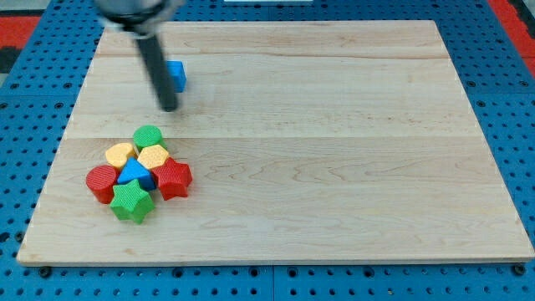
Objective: Place the blue cube top to the green circle
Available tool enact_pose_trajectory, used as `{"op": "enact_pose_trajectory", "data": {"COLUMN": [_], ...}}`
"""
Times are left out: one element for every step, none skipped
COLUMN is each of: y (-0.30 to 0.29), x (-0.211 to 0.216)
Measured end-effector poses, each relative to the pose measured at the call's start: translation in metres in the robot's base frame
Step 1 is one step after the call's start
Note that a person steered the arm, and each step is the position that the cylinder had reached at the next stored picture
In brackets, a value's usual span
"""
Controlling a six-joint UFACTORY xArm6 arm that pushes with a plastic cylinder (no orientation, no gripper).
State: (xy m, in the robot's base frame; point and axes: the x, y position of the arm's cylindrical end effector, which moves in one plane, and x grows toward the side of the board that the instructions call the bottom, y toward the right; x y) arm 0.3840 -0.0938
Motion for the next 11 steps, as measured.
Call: {"op": "enact_pose_trajectory", "data": {"y": [0.078, 0.072, 0.017, -0.058, -0.054, -0.053, -0.014, -0.026, -0.043, -0.044, -0.034], "x": [-0.030, -0.077, -0.091, -0.091, -0.043, -0.007, -0.035, -0.001, 0.017, 0.041, 0.047]}}
